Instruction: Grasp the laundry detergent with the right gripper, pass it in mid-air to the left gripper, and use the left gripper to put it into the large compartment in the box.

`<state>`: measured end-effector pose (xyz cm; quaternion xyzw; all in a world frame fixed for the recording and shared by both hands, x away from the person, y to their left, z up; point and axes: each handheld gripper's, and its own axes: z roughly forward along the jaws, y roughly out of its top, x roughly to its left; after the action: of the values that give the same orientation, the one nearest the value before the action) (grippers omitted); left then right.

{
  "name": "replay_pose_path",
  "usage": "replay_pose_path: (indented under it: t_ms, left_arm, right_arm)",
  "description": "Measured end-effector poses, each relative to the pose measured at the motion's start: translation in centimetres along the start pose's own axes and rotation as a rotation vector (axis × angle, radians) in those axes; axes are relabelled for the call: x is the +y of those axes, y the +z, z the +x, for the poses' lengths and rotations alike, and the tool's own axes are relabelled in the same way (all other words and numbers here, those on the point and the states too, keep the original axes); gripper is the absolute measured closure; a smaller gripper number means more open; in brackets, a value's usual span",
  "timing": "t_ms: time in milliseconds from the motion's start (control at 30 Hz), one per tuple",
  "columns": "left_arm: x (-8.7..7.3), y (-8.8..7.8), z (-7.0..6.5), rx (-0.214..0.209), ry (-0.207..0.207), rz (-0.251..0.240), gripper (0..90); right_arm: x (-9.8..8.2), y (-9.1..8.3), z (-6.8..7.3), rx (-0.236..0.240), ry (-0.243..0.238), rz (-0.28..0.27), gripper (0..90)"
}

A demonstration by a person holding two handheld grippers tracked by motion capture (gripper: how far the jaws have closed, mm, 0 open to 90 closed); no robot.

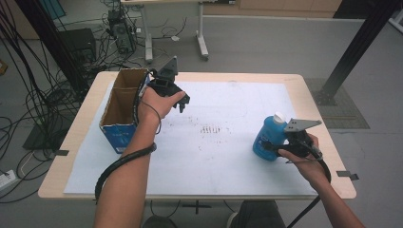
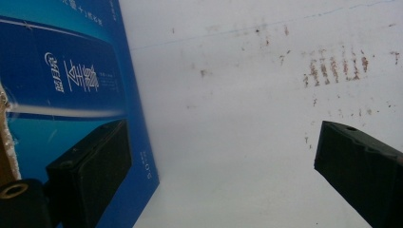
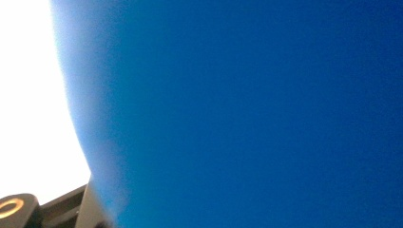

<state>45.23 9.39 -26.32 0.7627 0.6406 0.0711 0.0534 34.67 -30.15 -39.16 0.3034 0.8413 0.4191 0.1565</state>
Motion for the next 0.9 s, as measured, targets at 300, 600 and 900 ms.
replay_pose_path:
  t_ms: [300,600,900]
  left_arm:
    - [-0.12,-0.16,0.08,0.002,-0.003,-0.003,5.7]
    - [-0.07,-0.43,0.19,0.004,-0.001,-0.006,5.7]
    - [-0.13,-0.41,0.37,0.004,-0.005,-0.006,5.7]
  right_arm:
    - [-0.02,0.00,0.00,0.000,0.002,-0.001,41.3]
    - [-0.06,-0.01,-0.01,0.000,0.001,-0.004,41.6]
    - [-0.07,-0.01,-0.02,0.001,0.001,-0.005,41.8]
